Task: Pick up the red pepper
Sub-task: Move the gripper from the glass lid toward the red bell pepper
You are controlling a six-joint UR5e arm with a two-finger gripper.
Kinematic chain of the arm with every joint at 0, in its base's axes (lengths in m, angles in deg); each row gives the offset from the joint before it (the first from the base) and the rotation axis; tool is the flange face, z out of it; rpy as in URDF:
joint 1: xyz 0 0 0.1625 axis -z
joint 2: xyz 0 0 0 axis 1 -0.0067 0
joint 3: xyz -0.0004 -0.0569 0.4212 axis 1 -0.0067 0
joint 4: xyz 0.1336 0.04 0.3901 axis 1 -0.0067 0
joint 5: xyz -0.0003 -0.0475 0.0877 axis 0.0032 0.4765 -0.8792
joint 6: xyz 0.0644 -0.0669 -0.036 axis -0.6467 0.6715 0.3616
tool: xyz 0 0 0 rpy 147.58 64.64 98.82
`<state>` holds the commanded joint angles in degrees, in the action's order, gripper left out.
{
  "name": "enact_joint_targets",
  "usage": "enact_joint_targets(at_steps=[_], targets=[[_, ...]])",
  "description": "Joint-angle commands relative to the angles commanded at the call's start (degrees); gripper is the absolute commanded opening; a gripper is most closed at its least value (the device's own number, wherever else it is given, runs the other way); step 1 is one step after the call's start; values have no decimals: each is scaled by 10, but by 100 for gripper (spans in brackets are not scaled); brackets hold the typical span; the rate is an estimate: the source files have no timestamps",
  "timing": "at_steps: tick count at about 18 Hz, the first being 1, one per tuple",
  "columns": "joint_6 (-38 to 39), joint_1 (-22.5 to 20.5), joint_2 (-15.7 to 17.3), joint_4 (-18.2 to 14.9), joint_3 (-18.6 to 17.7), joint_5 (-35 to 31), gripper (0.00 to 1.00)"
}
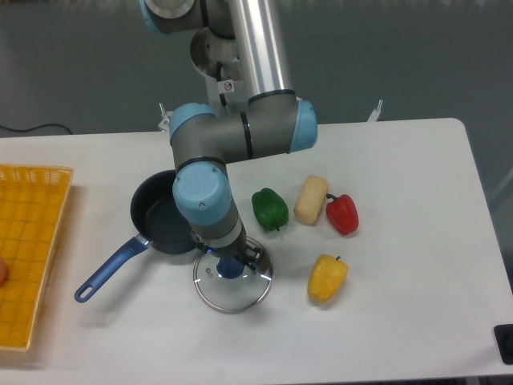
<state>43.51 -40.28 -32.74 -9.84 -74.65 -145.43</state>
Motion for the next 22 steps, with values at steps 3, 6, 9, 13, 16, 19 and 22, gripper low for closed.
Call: enact_joint_targets(at_steps=[3,6,9,13,16,19,22], targets=[[-8,-3,-1,1,2,2,100],[0,-6,-1,2,2,2,100],[60,-5,-3,29,-4,-3,100],[72,-30,0,29,-7,2,100],[135,-54,4,33,-26,-1,100],[179,-76,-5,52,-32,-3,100],[193,-98,-4,71,-53,-8,100]])
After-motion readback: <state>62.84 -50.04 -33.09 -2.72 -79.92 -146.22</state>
